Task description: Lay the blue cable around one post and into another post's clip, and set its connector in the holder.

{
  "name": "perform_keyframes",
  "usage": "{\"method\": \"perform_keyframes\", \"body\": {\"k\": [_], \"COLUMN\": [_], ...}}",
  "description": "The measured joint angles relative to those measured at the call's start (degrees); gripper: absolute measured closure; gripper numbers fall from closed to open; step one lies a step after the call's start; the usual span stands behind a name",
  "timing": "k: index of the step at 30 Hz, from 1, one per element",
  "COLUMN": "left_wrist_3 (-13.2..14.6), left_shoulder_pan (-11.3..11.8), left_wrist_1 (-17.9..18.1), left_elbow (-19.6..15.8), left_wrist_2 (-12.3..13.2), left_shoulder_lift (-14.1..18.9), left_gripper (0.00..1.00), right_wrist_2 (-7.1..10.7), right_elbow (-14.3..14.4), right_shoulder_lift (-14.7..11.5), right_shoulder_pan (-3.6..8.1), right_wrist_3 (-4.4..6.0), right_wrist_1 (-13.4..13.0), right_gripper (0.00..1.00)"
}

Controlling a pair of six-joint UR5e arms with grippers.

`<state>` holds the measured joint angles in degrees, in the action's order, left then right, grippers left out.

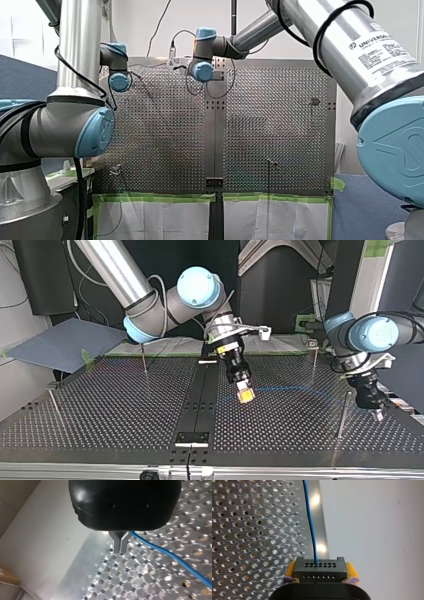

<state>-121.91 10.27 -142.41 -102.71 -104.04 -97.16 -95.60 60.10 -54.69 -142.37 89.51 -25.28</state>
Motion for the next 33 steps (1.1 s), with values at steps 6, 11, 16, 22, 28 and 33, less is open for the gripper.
{"method": "perform_keyframes", "body": {"k": [6, 11, 16, 22, 28, 33], "left_wrist_3": [0.0, 0.0, -0.1, -0.6, -0.9, -0.9], "left_shoulder_pan": [-0.5, -0.8, -0.9, -1.6, -2.3, -2.9], "left_wrist_1": [-0.5, -1.3, -0.9, -0.7, -1.4, -1.7], "left_elbow": [-0.1, -0.4, -1.8, -2.4, -2.5, -2.5], "left_wrist_2": [-0.7, -2.1, -2.7, -2.5, -2.7, -3.4], "left_shoulder_lift": [-0.3, -0.3, -0.3, -0.3, -0.3, -0.3], "left_gripper": [1.00, 1.00, 0.91, 0.56, 0.35, 0.33], "right_wrist_2": [0.38, 0.30, -0.04, -1.37, -3.73, -5.00], "right_elbow": [-0.1, -0.1, -0.1, -0.1, 0.0, 0.1], "right_shoulder_lift": [1.1, 1.5, 1.5, 1.5, 1.6, 1.9], "right_shoulder_pan": [0.02, -0.02, -0.02, 0.17, 0.91, 1.95], "right_wrist_3": [0.07, 0.14, 0.15, 0.15, 0.23, 0.13], "right_wrist_1": [0.5, 1.5, 2.2, 3.2, 5.0, 7.1], "right_gripper": [1.00, 1.00, 1.00, 1.00, 1.00, 1.00]}}
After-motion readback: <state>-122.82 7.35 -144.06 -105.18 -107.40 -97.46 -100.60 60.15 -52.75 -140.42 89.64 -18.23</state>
